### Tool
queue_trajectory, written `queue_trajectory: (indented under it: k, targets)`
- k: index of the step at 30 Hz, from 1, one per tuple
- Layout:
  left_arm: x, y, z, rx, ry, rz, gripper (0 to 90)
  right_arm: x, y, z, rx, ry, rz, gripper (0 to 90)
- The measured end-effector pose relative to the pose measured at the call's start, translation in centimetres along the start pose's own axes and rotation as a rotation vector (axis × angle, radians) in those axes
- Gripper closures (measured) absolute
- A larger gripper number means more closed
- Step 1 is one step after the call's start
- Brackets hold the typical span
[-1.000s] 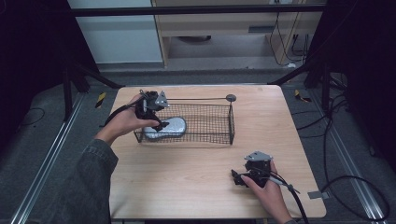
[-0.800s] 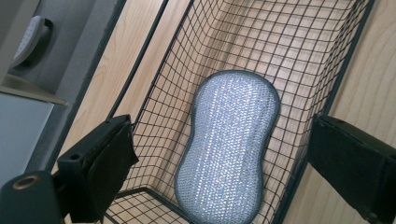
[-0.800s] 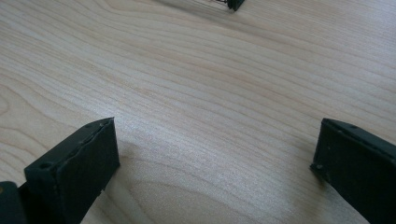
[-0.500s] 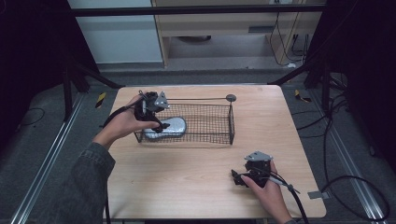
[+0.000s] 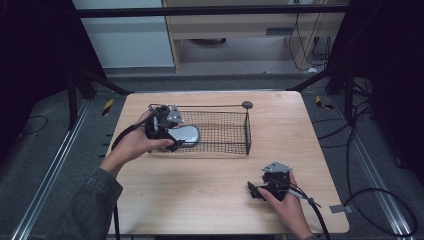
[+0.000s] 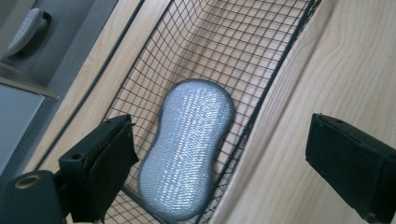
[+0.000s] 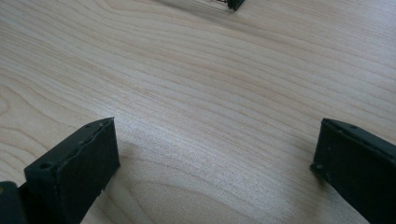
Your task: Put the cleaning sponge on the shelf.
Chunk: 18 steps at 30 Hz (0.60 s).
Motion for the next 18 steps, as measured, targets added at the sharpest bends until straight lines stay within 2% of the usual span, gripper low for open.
queue_trajectory:
  k: [5,11,16,18]
  targets:
    - [0.2,0.5,-1.3,-0.047,0.006,-0.013,7.1,0.0,0.0,0.0,0.001,0.0,0.001,0.4]
    - [0.0,1.2,-2.6,-0.106,-0.019,-0.046,6.4,0.0,0.0,0.0,0.0,0.0,0.0,0.4]
    - [-0.4,2.2,-3.5,-0.117,-0.013,-0.062,6.2,0.0,0.0,0.0,0.0,0.0,0.001,0.4]
    - [-0.5,2.8,-3.9,-0.139,-0.015,-0.068,6.2,0.0,0.0,0.0,0.0,0.0,0.0,0.4]
Point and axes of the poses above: each handheld gripper's, and its own axes: x roughly forward along the jaws, y roughly out of its underside, z roughly to its left, the point moved 2 cm from there along x, roughly forward along the jaws, and after that the axes turned 11 degrees about y, right-handed, at the moved point
